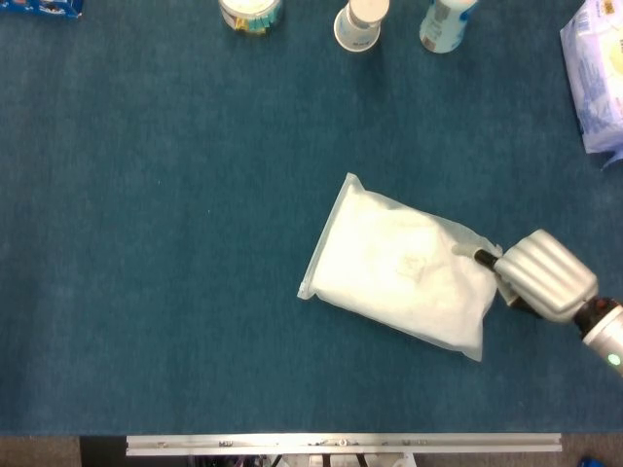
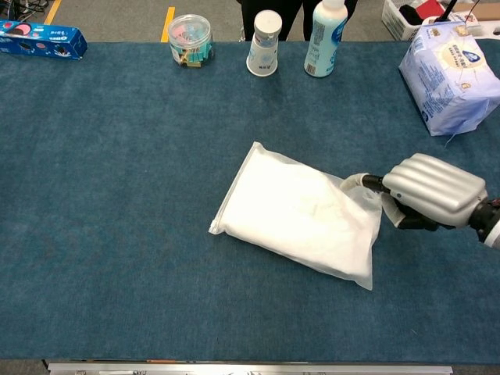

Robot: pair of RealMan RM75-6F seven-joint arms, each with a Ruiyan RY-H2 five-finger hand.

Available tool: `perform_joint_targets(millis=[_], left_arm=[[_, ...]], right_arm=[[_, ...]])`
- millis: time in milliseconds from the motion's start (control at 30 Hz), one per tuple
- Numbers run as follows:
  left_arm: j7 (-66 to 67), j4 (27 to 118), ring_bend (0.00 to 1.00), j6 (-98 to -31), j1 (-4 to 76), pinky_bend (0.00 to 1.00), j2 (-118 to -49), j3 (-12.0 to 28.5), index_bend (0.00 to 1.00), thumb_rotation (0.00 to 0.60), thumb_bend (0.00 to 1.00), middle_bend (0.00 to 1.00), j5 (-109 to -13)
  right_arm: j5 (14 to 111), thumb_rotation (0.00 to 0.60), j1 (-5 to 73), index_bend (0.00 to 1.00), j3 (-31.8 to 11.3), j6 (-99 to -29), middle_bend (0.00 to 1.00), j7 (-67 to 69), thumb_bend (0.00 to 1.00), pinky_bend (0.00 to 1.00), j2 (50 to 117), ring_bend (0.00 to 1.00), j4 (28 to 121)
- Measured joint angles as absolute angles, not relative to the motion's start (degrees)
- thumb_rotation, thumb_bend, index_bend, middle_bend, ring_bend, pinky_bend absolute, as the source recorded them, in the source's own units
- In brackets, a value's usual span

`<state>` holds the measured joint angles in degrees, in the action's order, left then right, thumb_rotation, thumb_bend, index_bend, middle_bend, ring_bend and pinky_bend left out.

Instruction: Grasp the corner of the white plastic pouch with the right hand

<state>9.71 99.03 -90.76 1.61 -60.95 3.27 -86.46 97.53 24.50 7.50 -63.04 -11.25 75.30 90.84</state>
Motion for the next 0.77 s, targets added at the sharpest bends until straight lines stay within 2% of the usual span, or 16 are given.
perform_joint_targets(millis=[67, 100, 167, 200, 233, 267, 333, 433, 533, 767], left_arm=[[9.77, 99.03, 0.38, -90.66, 1.62, 0.51, -61.00, 3.23, 0.48, 0.600, 0.18, 0.44, -86.44], [9.79, 99.03, 0.38, -90.60, 1.64, 0.51, -61.02, 3.22, 0.48, 0.600, 0.18, 0.44, -86.42], [9.78, 98.98, 0.38, -90.44, 1.70, 0.51, -61.08, 3.21, 0.48, 0.600, 0.18, 0.44, -86.36], [9.76, 98.93, 0.38, -90.33, 1.75, 0.51, -61.12, 3.23, 0.48, 0.600, 0.18, 0.44, -86.30], [9.70, 98.82, 0.38, -90.11, 1.84, 0.51, -61.20, 3.25, 0.48, 0.600, 0.18, 0.44, -86.18], [9.65, 98.73, 0.38, -89.91, 1.93, 0.51, -61.27, 3.27, 0.48, 0.600, 0.18, 0.44, -86.08], [9.42, 98.44, 0.38, -89.29, 2.20, 0.51, -61.47, 3.30, 0.48, 0.600, 0.18, 0.44, -85.88], [8.89, 97.84, 0.38, -88.40, 2.69, 0.51, -61.87, 3.33, 0.48, 0.600, 0.18, 0.44, -85.69], [8.41, 97.24, 0.38, -87.61, 3.13, 0.51, -62.27, 3.37, 0.48, 0.600, 0.18, 0.44, -85.47], [7.61, 95.84, 0.38, -86.04, 3.99, 0.51, -63.18, 3.46, 0.48, 0.600, 0.18, 0.44, -84.82]], right_arm=[[98.52, 0.600, 23.96, 0.22, 7.43, -65.40, 0.79, -10.59, 0.66, 0.99, 74.28, 0.85, 91.12], [98.96, 0.600, 23.52, 0.21, 7.39, -66.77, 0.76, -10.36, 0.61, 0.99, 73.40, 0.84, 91.37], [99.24, 0.600, 22.71, 0.19, 7.32, -68.48, 0.66, -10.32, 0.34, 0.95, 71.95, 0.75, 91.87], [99.25, 0.600, 22.05, 0.18, 7.27, -69.49, 0.61, -10.54, 0.21, 0.91, 71.00, 0.69, 92.27], [99.11, 0.600, 21.53, 0.15, 7.27, -70.12, 0.53, -10.88, 0.08, 0.82, 70.31, 0.61, 92.66], [98.82, 0.600, 21.06, 0.14, 7.30, -70.49, 0.45, -11.35, 0.02, 0.72, 69.61, 0.51, 93.14], [97.85, 0.600, 20.01, 0.12, 7.38, -70.94, 0.35, -12.85, 0.00, 0.58, 67.96, 0.38, 94.47], [96.89, 0.600, 18.20, 0.12, 7.46, -72.84, 0.29, -14.57, 0.00, 0.46, 66.06, 0.27, 96.06], [96.61, 0.600, 16.10, 0.12, 7.58, -75.98, 0.28, -15.39, 0.00, 0.41, 64.62, 0.24, 97.08], [95.80, 0.600, 11.25, 0.12, 7.66, -81.72, 0.28, -14.43, 0.00, 0.41, 61.71, 0.23, 97.68]])
